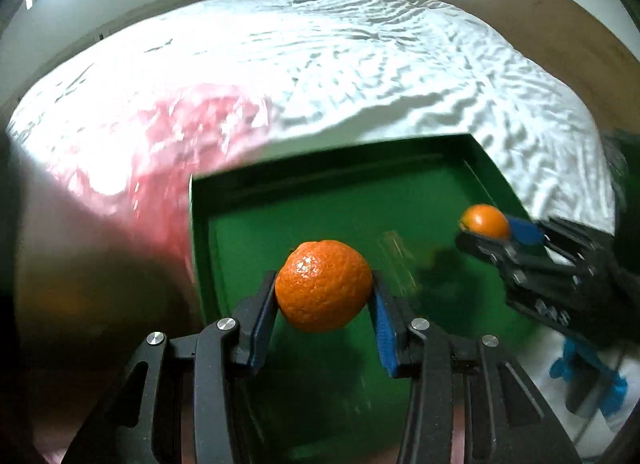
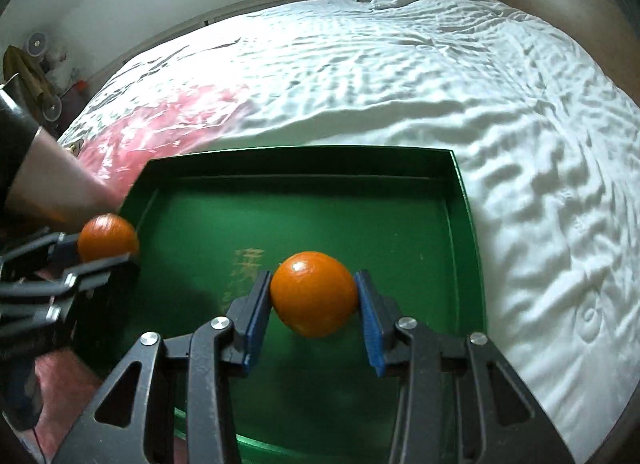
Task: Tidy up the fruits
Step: 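Carry both oranges to the green tray and open both grippers to release them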
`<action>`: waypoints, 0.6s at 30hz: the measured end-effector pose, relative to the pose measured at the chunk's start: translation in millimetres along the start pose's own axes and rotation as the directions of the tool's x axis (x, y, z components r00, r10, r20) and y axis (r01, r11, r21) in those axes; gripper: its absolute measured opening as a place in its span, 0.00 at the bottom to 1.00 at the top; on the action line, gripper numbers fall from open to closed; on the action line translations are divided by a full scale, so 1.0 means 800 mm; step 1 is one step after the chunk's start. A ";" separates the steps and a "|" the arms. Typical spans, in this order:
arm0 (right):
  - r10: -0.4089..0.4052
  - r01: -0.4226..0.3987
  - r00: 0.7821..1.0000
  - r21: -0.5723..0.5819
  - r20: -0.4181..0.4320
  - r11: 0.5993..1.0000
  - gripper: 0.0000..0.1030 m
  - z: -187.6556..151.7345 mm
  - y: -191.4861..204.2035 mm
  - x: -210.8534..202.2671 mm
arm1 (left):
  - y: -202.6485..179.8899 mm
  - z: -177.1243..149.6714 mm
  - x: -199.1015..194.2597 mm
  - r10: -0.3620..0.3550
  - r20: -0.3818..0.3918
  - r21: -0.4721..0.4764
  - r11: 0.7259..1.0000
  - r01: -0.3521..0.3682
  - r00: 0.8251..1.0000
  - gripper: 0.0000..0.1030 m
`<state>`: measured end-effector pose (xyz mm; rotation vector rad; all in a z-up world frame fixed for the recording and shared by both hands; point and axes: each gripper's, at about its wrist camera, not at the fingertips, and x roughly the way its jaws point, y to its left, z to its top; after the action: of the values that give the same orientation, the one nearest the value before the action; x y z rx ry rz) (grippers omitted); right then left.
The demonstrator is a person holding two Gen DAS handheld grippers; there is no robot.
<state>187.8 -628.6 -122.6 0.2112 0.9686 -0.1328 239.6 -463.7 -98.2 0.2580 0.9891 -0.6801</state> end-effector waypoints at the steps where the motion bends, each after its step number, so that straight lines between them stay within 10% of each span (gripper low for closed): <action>1: 0.004 -0.004 1.000 0.003 0.005 1.000 0.63 -0.003 -0.004 0.000 | 0.000 0.004 0.008 0.010 0.009 0.004 1.000 -0.010 1.000 0.38; 18: -0.029 0.031 0.999 -0.101 0.024 0.994 0.64 0.032 -0.019 0.055 | 0.030 -0.009 0.057 0.028 -0.077 -0.147 0.988 -0.039 0.997 0.38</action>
<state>229.6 -649.9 -146.9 0.1020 0.9536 -0.1130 266.7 -460.5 -142.8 0.1692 1.0992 -0.5665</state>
